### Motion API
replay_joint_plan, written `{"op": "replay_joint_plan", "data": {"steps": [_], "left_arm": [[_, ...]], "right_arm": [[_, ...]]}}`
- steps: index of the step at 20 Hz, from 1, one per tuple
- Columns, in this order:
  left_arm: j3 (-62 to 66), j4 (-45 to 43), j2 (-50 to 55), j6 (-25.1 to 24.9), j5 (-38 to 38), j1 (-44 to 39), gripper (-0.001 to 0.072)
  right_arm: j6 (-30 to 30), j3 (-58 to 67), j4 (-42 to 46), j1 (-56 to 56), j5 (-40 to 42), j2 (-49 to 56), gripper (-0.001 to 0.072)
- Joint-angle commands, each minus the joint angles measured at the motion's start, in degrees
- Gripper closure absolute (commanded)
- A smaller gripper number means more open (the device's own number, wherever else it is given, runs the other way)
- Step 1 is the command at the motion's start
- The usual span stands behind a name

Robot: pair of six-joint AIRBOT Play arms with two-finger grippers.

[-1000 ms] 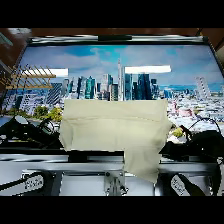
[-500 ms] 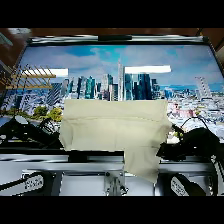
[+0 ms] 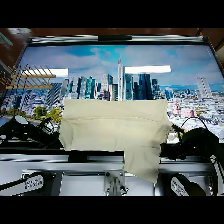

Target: Fold the shirts.

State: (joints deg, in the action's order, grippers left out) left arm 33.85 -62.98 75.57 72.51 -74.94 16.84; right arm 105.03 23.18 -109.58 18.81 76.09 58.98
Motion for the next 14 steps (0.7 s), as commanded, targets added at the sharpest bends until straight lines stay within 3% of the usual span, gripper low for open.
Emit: {"op": "replay_joint_plan", "data": {"steps": [1,3,6,9,14], "left_arm": [[0.0,0.0,0.0,0.2,1.6,0.0,0.0678],[0.0,0.0,0.0,0.2,1.5,0.0,0.0678],[0.1,0.0,0.0,0.0,1.5,0.0,0.0678],[1.4,0.0,-0.1,-5.2,-0.5,0.0,0.0679],[14.2,0.3,-2.4,-5.2,-1.9,0.0,0.0679]], "right_arm": [[0.1,0.0,-0.3,-0.1,0.2,0.0,0.0552],[0.1,0.0,-0.3,-0.1,0.2,0.0,0.0653],[0.8,0.2,-0.7,0.0,0.1,0.0,0.0653],[3.3,2.9,-3.7,0.0,1.0,0.0,0.0654],[2.8,17.3,-4.3,0.0,5.3,0.0,0.0654]]}}
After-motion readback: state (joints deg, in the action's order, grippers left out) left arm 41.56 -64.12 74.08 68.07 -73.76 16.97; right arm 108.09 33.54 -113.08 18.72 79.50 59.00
